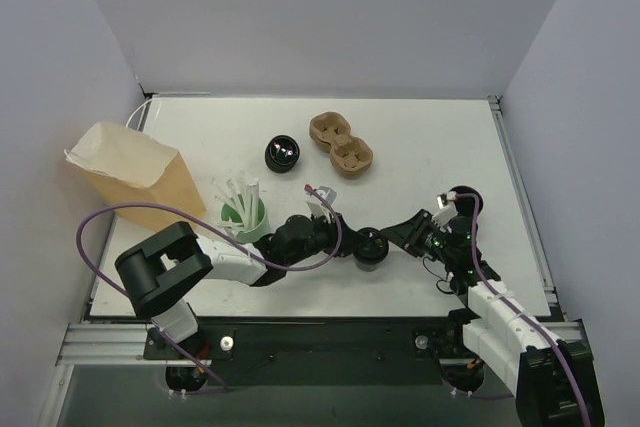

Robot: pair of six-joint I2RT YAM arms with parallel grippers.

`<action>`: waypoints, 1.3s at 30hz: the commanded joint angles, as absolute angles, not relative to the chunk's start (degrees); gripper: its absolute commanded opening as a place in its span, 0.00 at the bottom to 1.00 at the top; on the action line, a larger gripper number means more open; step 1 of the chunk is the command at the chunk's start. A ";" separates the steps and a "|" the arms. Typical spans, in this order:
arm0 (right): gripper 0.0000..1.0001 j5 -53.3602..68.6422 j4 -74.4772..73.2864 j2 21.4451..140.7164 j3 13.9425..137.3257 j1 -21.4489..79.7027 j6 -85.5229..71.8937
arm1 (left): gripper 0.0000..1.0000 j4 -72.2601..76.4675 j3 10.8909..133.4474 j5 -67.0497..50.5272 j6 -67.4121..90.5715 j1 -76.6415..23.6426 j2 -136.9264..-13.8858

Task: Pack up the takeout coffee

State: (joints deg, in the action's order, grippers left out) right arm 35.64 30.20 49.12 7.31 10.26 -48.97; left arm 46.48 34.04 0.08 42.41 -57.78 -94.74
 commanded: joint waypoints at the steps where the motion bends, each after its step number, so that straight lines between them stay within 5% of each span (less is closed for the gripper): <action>1: 0.22 33.48 19.09 50.54 7.98 11.86 -45.80 | 0.33 21.98 31.02 2.20 40.78 -60.11 -99.05; 13: 0.44 41.65 1.68 49.92 26.97 2.04 -40.26 | 0.33 11.87 35.07 7.03 44.91 -61.17 -100.11; 23: 0.55 46.32 -5.28 47.20 25.41 1.23 -34.89 | 0.33 9.58 36.65 7.91 45.61 -61.26 -100.46; 32: 0.54 47.64 2.54 49.65 20.13 1.67 -36.21 | 0.33 8.88 36.56 8.17 45.97 -61.35 -100.02; 39: 0.42 43.17 7.65 53.79 16.97 1.58 -37.71 | 0.30 8.53 35.95 9.40 49.30 -62.31 -101.34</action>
